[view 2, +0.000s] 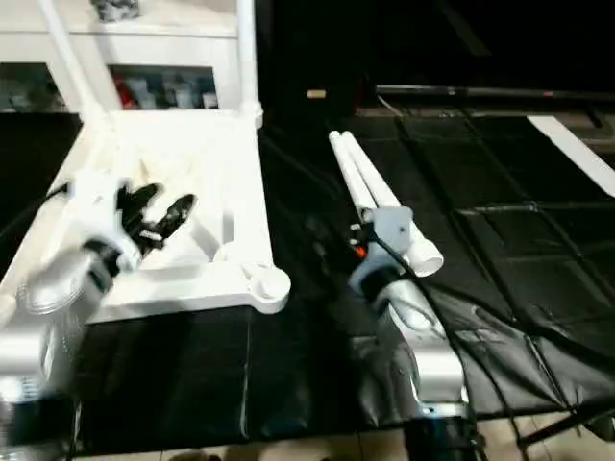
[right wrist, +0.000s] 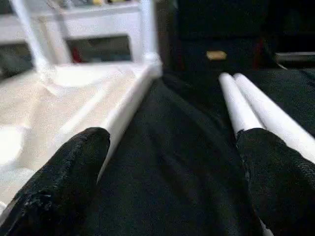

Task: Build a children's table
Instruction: Rotate table base

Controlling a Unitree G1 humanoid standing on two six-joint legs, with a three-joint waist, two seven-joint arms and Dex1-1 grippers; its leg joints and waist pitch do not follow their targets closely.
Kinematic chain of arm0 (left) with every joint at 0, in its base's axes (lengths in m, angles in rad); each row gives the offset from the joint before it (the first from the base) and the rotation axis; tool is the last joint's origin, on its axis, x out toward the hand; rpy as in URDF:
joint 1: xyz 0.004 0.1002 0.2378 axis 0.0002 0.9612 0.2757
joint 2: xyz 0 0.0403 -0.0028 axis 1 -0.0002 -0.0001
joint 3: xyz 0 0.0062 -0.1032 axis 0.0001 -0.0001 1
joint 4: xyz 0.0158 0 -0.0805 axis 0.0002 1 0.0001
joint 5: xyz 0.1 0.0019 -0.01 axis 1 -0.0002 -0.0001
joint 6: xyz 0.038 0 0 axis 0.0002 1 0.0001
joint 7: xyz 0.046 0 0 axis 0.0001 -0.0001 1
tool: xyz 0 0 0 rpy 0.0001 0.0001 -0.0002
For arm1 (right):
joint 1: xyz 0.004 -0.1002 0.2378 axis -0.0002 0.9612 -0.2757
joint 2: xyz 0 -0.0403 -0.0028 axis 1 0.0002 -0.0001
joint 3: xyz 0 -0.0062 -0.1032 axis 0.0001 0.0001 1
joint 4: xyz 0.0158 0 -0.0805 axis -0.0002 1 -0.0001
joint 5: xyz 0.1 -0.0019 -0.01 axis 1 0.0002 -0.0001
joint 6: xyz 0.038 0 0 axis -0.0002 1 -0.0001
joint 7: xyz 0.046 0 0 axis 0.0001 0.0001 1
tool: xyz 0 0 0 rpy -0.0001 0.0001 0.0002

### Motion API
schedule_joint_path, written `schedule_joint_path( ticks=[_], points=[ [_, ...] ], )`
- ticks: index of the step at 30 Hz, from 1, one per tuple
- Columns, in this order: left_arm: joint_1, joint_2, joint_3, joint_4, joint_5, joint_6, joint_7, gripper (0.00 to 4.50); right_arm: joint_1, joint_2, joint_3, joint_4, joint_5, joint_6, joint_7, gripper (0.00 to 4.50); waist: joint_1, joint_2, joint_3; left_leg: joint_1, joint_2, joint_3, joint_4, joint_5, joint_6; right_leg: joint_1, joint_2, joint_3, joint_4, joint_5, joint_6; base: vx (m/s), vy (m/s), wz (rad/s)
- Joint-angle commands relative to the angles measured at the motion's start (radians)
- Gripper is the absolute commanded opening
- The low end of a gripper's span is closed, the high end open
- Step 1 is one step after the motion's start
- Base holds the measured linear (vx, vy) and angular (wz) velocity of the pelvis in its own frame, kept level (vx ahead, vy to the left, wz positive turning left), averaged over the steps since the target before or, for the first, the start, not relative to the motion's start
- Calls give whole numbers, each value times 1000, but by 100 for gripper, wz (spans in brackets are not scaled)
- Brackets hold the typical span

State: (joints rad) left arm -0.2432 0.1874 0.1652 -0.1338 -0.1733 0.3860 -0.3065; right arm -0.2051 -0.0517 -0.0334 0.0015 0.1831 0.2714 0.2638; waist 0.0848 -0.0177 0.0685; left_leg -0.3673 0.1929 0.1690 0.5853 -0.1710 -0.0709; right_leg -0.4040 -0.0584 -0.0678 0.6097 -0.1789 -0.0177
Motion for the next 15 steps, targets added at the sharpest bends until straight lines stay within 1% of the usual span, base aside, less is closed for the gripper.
schedule_joint_path(
  ticks=[1, 2, 3, 4, 5, 6, 7, 8, 9, 10, 11, 12, 13, 14, 15],
  points=[
    [21, -4, 22, -17, 16, -20, 29, 375, -6, -1, -10, -2, -5, 29, -18, 450, -1, -1, -63, 7, 26, -13, -73, -313, -7, 33, -71, 48, -106, -480, -28, 0, 0, 0],
    [40, -12, 20, -26, 2, -16, 17, 375, -10, -7, -10, 9, -7, 31, -20, 450, -2, -2, -63, 6, 26, -13, -74, -311, -7, 33, -71, 48, -106, -477, -26, 0, 0, 0],
    [58, -12, 10, -27, 0, -25, 7, 377, -13, -12, -8, 14, -9, 30, -19, 450, -1, -4, -61, 8, 28, -14, -74, -316, -7, 29, -71, 48, -107, -476, -23, 0, 0, 0],
    [69, -9, -1, -24, 4, -35, 6, 396, -15, -15, -6, 15, -10, 29, -19, 450, -1, -3, -61, 8, 28, -14, -75, -318, -7, 28, -70, 48, -107, -473, -23, 0, 0, 0],
    [69, -9, -1, -24, 4, -35, 6, 396, -15, -15, -6, 15, -10, 29, -19, 450, 0, -1, -62, 9, 29, -13, -75, -320, -8, 27, -69, 49, -106, -459, -24, 0, 0, 0],
    [77, -1, -16, -17, 17, -39, 11, 410, -16, -16, -6, 16, -8, 30, -20, 450, -1, -8, -63, 8, 30, -13, -75, -316, -7, 28, -68, 49, -104, -445, -25, 0, 0, 0],
    [78, 0, -18, -16, 19, -39, 11, 418, -16, -17, -6, 16, -8, 30, -20, 450, 2, -3, -63, 10, 31, -13, -76, -315, -6, 26, -68, 51, -101, -423, -31, 0, 0, 0],
    [87, 15, -41, -8, 46, -72, 4, 418, -22, -21, -2, 25, -11, 32, -14, 450, 0, -12, -63, 9, 31, -11, -76, -314, -4, 27, -67, 51, -102, -416, -32, 0, 0, 0],
    [96, 29, -56, 8, 69, -101, 0, 436, -27, -26, 2, 32, -14, 35, -9, 450, 2, -5, -64, 7, 32, -15, -79, -306, -6, 30, -69, 52, -97, -392, -36, 0, 0, 0],
    [100, 31, -57, 13, 70, -111, -3, 436, -30, -28, 3, 38, -18, 33, -11, 450, 1, -7, -63, 6, 32, -15, -79, -305, -7, 31, -68, 52, -96, -383, -38, 0, 0, 0],
    [103, 32, -56, 16, 69, -117, -7, 436, -34, -29, 4, 43, -21, 31, -14, 450, 1, -4, -64, 7, 33, -14, -79, -298, -12, 33, -70, 53, -92, -363, -44, 0, 0, 0],
    [105, 31, -55, 18, 67, -121, -9, 436, -36, -30, 4, 46, -23, 30, -16, 450, 0, -6, -65, 6, 32, -14, -78, -295, -13, 33, -69, 53, -92, -353, -49, 0, 0, 0],
    [107, 28, -51, 29, 66, -128, -7, 436, -41, -33, 5, 52, -27, 30, -21, 450, 1, -2, -65, 6, 30, -11, -76, -288, -15, 34, -70, 55, -91, -336, -61, 0, 0, 0],
    [107, 28, -51, 29, 66, -128, -7, 436, -42, -33, 5, 52, -27, 30, -21, 450, 1, -2, -65, 6, 30, -11, -76, -288, -15, 34, -70, 55, -91, -336, -61, 0, 0, 0],
    [108, 26, -49, 37, 67, -128, -2, 436, -43, -36, 5, 54, -27, 31, -24, 450, 1, -5, -67, 6, 29, -11, -75, -282, -15, 37, -70, 55, -90, -326, -64, 0, 0, 0]
  ],
)
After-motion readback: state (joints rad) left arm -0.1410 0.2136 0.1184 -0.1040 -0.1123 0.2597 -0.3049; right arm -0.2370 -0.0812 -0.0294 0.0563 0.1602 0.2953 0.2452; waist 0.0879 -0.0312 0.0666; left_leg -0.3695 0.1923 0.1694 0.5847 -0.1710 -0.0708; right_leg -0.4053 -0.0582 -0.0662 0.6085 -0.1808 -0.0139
